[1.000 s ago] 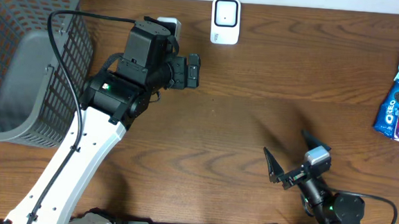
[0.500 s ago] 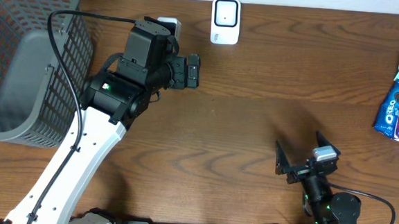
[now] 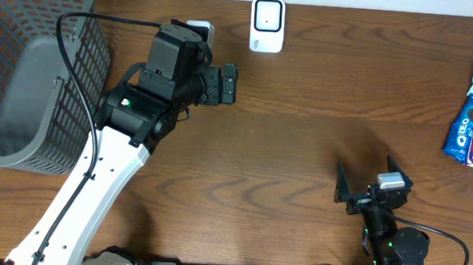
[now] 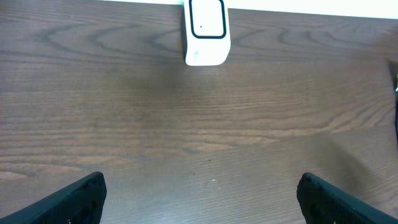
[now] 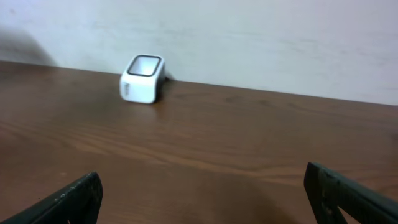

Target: Scan the item barcode

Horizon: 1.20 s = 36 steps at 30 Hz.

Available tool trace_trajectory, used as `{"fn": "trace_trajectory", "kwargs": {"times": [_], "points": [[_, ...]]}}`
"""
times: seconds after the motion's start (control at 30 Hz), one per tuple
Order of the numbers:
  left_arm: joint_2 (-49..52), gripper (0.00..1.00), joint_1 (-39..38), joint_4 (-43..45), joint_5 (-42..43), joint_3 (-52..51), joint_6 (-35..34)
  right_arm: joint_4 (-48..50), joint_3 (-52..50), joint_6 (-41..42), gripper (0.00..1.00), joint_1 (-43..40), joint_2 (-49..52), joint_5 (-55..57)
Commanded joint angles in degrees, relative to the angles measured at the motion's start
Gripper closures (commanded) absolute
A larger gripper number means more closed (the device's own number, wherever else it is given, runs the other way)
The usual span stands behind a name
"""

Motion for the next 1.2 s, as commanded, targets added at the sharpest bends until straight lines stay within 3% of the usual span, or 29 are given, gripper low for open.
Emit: {"fn": "trace_trajectory", "kwargs": {"times": [0.0,1.17], "points": [[0.17,0.02,0.2,-0.07,-0.72,1.09,-0.28,-0.87,-0.09,1.84,0.01,-0.39,-0.52,5.31],[0.17,0.02,0.2,-0.07,-0.74,1.09,-0.28,-0.44,-0.11,4.17,0.01,-0.39,-0.5,4.13]]}}
